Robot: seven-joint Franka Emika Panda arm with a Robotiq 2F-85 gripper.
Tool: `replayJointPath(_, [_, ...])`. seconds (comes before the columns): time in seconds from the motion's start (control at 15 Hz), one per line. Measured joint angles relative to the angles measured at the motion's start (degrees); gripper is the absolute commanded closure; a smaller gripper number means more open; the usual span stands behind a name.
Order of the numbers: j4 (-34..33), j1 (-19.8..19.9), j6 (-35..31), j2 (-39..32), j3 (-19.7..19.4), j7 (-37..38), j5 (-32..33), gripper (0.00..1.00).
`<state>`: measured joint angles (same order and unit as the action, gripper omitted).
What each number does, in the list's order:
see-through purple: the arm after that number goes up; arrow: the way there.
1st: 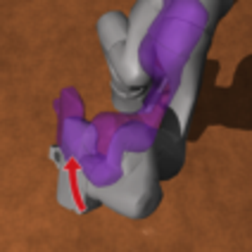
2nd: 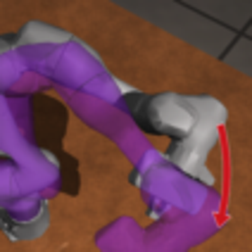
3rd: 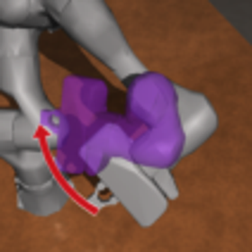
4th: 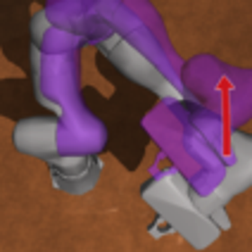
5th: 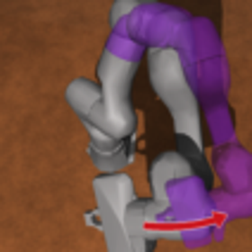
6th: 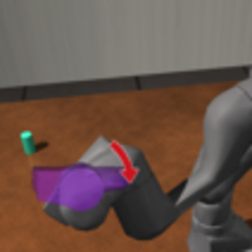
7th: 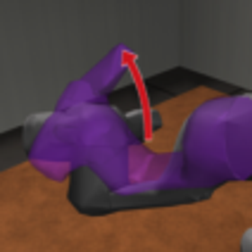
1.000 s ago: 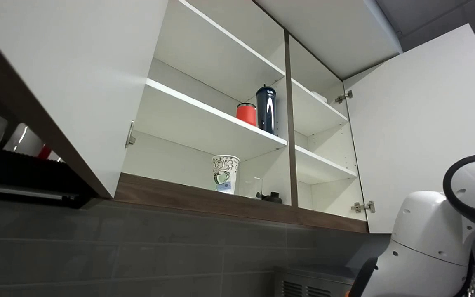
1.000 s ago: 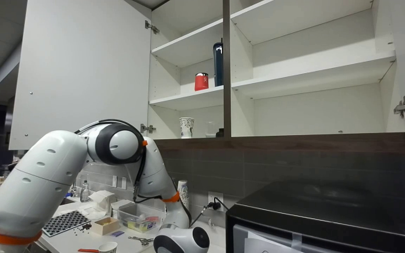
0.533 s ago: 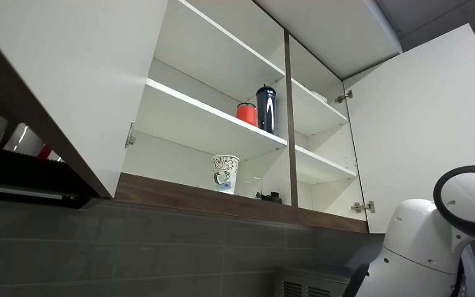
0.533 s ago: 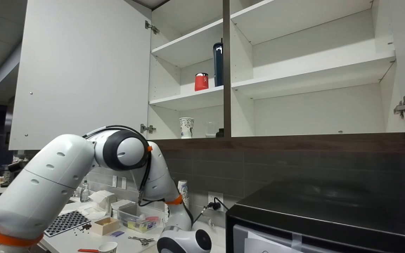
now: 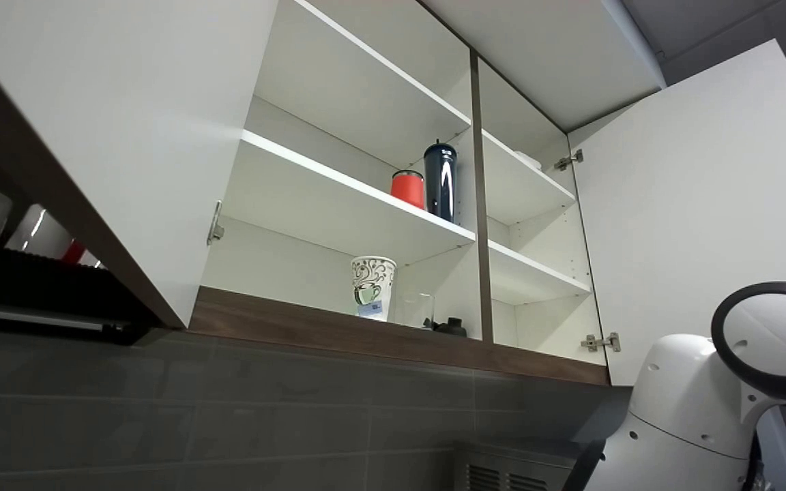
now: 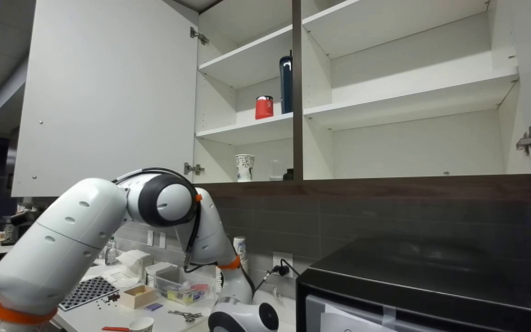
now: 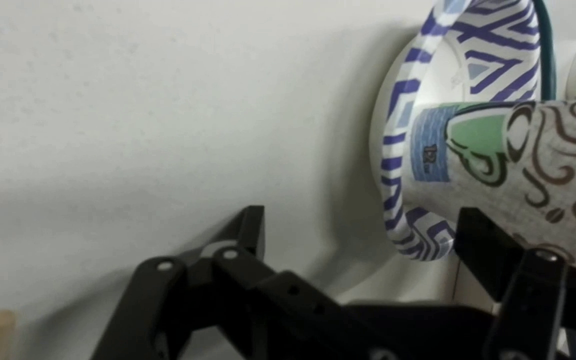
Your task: Move the plate with the cup to the open cabinet
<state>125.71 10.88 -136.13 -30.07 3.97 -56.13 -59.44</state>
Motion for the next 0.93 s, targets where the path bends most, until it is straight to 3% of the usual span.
replayJointPath(0.07, [0.0,0.0,0.8,0.0,-0.1,-0.4,0.2,0.29])
replayJointPath(0.67, [-1.2,0.0,6.2,-1.3,-1.2,-1.6,2.2,0.99])
replayJointPath(0.93, [-3.0,0.1,8.6,-2.6,-1.6,-1.8,2.6,0.98])
